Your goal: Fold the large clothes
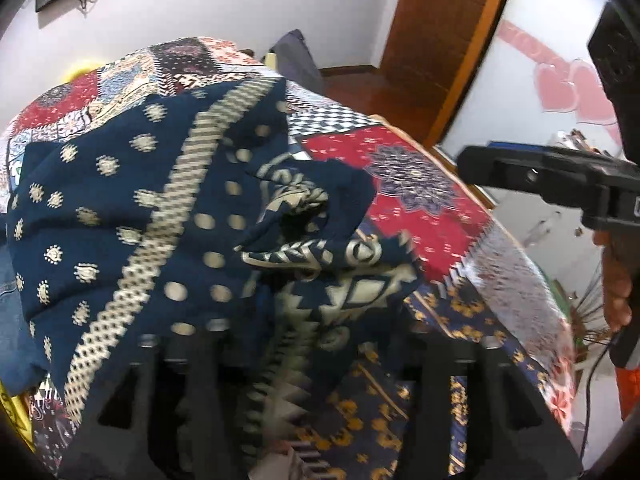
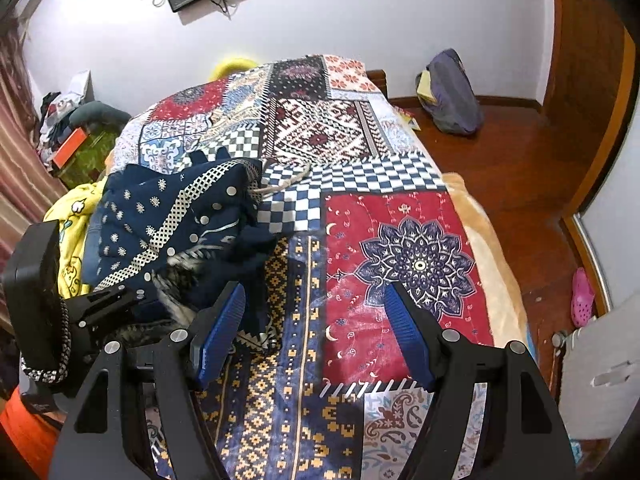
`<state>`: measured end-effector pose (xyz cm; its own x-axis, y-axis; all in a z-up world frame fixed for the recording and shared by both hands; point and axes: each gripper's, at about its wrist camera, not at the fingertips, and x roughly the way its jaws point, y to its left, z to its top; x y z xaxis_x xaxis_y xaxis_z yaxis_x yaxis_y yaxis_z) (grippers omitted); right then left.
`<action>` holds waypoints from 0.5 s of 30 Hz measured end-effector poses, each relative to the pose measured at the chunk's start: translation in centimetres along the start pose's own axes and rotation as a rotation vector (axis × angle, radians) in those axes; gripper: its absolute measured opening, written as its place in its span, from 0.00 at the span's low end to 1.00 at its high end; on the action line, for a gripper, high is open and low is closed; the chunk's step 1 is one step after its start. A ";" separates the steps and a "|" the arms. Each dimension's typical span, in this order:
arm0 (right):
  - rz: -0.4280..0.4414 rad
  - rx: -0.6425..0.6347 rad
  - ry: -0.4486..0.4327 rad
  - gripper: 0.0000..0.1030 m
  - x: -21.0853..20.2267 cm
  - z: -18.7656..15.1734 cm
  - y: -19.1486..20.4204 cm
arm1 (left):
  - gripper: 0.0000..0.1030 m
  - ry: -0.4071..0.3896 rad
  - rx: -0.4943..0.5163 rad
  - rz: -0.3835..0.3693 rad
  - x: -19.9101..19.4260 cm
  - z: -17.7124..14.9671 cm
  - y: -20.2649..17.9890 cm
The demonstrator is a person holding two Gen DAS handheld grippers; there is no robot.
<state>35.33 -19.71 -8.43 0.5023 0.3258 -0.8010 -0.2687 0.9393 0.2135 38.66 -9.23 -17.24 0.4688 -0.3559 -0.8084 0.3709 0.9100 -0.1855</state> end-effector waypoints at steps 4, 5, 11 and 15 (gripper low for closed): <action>0.025 -0.021 -0.028 0.67 -1.1 0.5 0.8 | 0.62 -0.024 0.007 0.048 -2.6 -1.0 -0.7; 0.031 -0.029 -0.034 0.67 -1.4 0.6 1.1 | 0.62 -0.036 -0.004 0.053 -3.6 -1.3 -0.7; 0.075 -0.115 -0.072 0.67 -1.8 1.3 4.4 | 0.73 -0.128 -0.079 0.060 -9.1 -2.7 2.7; 0.107 -0.172 -0.071 0.67 -0.4 1.7 7.1 | 0.89 -0.200 -0.095 0.184 -11.8 -3.0 5.6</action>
<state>34.57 -13.04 -5.63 0.5187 0.4350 -0.7360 -0.4566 0.8688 0.1918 32.86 0.74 -10.39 0.6733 -0.2094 -0.7091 0.1930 0.9756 -0.1048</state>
